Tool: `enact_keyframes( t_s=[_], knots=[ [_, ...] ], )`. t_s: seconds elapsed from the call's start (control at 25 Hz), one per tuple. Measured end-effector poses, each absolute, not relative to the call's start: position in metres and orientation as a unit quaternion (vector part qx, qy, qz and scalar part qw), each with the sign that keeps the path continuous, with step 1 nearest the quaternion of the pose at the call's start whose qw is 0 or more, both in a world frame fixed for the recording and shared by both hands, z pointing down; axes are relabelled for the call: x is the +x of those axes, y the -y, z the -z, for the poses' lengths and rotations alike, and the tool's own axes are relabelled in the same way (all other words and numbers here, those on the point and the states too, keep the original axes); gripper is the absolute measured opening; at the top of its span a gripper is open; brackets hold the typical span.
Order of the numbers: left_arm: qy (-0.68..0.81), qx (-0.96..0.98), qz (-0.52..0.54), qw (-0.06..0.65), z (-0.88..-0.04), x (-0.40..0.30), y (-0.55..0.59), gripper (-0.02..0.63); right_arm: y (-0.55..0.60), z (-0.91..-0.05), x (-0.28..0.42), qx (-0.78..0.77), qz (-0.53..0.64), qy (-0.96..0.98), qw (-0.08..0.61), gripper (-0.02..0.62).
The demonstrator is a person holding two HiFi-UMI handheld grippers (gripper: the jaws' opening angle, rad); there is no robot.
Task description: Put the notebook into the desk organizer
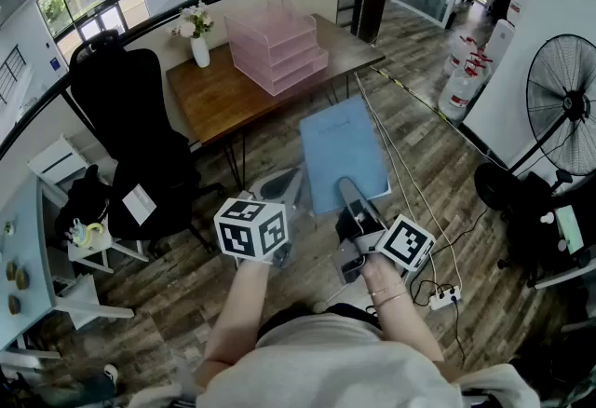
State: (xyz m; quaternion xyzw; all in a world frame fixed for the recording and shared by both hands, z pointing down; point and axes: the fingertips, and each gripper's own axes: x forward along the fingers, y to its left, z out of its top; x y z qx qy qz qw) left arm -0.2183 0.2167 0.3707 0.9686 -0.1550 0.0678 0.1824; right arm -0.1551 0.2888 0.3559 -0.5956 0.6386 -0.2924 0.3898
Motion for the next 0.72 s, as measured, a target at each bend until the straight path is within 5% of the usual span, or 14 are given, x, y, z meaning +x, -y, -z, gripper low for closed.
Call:
enact_keyframes(
  t_s=[0.72],
  knots=[
    [0.133,0.966,-0.077,0.21,-0.39,-0.229,-0.218,0.011,-0.287,-0.36,-0.164,-0.596,0.286,-0.629,0.41,0.077]
  ],
)
